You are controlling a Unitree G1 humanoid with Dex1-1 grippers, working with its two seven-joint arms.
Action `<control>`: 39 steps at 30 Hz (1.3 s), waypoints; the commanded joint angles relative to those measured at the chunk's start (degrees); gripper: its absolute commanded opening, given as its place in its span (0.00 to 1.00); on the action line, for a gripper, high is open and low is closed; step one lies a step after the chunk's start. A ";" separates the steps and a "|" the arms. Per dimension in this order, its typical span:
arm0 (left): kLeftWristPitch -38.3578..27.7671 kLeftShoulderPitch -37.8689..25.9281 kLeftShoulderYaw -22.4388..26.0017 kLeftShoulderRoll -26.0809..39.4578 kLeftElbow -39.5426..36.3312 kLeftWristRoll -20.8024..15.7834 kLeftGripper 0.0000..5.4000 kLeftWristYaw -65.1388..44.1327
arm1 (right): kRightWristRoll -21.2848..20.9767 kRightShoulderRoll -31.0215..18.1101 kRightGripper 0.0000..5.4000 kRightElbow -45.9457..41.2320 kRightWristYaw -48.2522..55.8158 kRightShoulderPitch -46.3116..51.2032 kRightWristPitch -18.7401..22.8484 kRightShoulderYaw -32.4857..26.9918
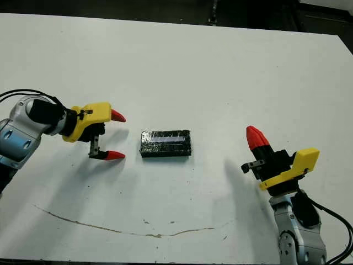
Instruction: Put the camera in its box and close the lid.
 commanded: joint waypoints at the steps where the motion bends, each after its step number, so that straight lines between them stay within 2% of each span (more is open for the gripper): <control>1: 0.19 2.50 1.66 2.16 -0.52 -0.63 1.00 -0.15 | -0.12 -0.46 0.00 0.14 -0.03 0.60 0.53 -0.19; 6: 8.03 2.65 7.29 1.44 -0.82 -3.66 1.00 3.85 | -0.12 -0.67 0.00 0.19 0.10 0.53 0.72 -0.22; 9: 11.96 4.18 13.49 -3.08 -3.98 -5.80 0.97 13.44 | -0.07 -0.50 0.00 0.53 0.25 0.43 0.41 -0.23; 11: 10.48 6.35 17.47 -8.05 -6.45 -7.90 0.92 20.43 | 0.20 -0.37 0.00 0.59 0.37 0.42 0.46 -0.21; 13: 7.30 8.34 20.68 -13.10 -8.22 -11.55 0.88 24.53 | 0.11 -0.38 0.00 0.71 0.52 0.38 0.29 -0.19; 16: 4.26 10.41 23.08 -19.00 -11.25 -16.16 0.79 28.75 | -0.16 -0.32 0.00 0.54 0.34 0.44 0.22 -0.13; 20: 1.70 10.90 22.18 -24.80 -13.93 -19.40 0.67 32.44 | -0.57 -0.05 0.00 0.40 -0.16 0.51 0.10 -0.06; 23: -0.09 10.37 20.33 -27.16 -13.62 -20.22 0.59 33.12 | -0.33 0.02 0.00 0.25 -0.29 0.51 0.41 -0.07; 25: -0.47 9.89 18.71 -28.26 -13.55 -19.86 0.54 33.78 | -0.26 0.08 0.00 0.28 -0.35 0.51 0.40 -0.09; 31: 5.26 8.68 14.34 -29.18 -14.99 -19.55 0.38 36.28 | -1.24 -0.25 0.00 -0.26 -1.06 0.75 0.10 0.09; 35: 6.48 8.98 11.71 -29.20 -14.73 -19.22 0.27 36.36 | -1.11 -0.31 0.00 0.00 -0.66 0.54 -0.14 0.01; 39: 8.06 9.42 8.83 -29.40 -14.20 -18.17 0.15 37.04 | -0.66 -0.19 0.00 -0.59 -1.39 0.65 1.04 -0.02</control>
